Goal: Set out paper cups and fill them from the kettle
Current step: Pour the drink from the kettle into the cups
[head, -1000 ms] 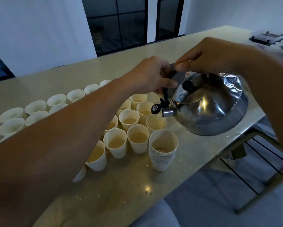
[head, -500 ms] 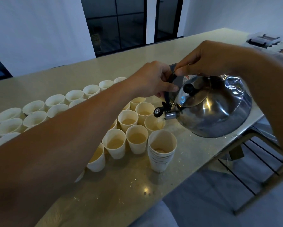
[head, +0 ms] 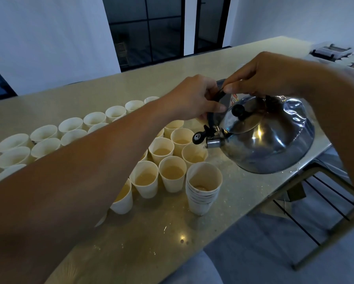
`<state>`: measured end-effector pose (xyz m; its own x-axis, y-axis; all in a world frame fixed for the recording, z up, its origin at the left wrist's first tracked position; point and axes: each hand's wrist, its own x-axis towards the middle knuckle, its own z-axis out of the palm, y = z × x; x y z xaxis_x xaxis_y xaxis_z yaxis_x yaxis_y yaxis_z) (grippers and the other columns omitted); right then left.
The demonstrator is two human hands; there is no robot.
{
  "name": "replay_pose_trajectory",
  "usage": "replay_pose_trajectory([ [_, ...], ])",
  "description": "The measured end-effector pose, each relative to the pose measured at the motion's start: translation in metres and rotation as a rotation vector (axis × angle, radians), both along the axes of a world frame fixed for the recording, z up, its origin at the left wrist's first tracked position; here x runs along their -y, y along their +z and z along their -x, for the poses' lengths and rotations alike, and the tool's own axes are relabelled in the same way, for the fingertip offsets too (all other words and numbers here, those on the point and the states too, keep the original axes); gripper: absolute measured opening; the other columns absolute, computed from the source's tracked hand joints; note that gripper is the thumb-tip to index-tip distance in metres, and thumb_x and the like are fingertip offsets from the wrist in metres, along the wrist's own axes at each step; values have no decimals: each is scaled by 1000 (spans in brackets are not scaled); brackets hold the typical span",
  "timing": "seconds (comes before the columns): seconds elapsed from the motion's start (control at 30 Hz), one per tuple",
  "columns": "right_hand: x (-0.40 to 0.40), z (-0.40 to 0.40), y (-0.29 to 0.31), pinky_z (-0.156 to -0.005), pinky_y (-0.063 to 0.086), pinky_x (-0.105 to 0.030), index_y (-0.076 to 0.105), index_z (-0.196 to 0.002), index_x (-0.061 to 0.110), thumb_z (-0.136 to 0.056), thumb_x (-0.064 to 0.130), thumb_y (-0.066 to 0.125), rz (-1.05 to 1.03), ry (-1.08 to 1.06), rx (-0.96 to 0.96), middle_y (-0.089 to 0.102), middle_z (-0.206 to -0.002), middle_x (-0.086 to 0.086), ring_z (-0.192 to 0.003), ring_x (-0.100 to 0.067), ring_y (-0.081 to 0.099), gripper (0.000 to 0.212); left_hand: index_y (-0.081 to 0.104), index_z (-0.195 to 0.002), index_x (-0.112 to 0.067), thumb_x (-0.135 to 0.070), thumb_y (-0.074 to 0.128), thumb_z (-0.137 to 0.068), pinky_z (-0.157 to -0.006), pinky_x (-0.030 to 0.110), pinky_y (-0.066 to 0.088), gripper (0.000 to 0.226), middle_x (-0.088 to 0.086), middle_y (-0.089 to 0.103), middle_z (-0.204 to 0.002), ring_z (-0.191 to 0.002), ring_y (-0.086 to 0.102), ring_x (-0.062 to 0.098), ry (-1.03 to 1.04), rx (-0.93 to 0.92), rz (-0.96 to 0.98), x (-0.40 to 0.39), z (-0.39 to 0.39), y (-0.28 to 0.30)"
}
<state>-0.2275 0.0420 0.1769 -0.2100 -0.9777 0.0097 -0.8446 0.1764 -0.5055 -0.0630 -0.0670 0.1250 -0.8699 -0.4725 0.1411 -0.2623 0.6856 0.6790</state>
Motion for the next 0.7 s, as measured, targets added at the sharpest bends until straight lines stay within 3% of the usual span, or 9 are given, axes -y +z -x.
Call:
replay_pose_trajectory([
  [0.07,-3,2,-1,-88,49,-38,76,-97,47,-82,51,71,24,-13,13,74,-89,16,-86,-12,63,17,64,-104,-11,-29,75,-86,-74,45,61,28,6,70,-91,-75,72,17,7,-1,55,0,2,2],
  [0.13,-6,3,0,-81,49,-36,76,-95,47,-82,52,70,60,-28,47,73,-83,5,-75,-15,58,15,64,-106,-11,-32,73,-88,-79,49,58,28,8,69,-96,-81,70,21,8,-10,90,-1,4,5],
  [0.23,-10,2,2,-80,50,-39,76,-94,46,-73,62,67,122,-39,96,70,-86,-11,-71,-17,55,28,62,-108,-12,-31,66,-93,-81,46,58,25,6,66,-102,-86,67,18,11,-48,102,-4,5,13],
  [0.3,-12,-1,6,-77,48,-38,76,-95,42,-72,64,67,171,-58,121,66,-79,-6,-68,-16,53,33,60,-108,-16,-32,63,-96,-78,43,59,20,2,64,-101,-84,67,15,16,-78,102,-4,5,21],
  [0.43,-9,-11,21,-70,44,-31,74,-89,35,-88,52,65,280,-80,113,60,-71,5,-63,-12,51,20,59,-110,-18,-34,58,-99,-74,32,57,20,-3,63,-93,-84,64,12,46,-122,147,1,-1,46],
  [0.57,1,-35,41,-63,40,-27,68,-84,30,-94,47,59,421,-57,117,54,-73,-1,-64,-13,47,22,59,-105,-19,-34,57,-99,-61,11,42,16,-8,60,-82,-70,55,-3,71,-163,241,10,-22,81],
  [0.7,23,-71,56,-61,38,-27,70,-96,13,-96,45,58,575,-17,171,52,-76,-9,-66,-18,45,34,56,-101,-24,-36,58,-98,-62,23,42,13,-6,57,-76,-66,53,6,128,-189,328,23,-62,110],
])
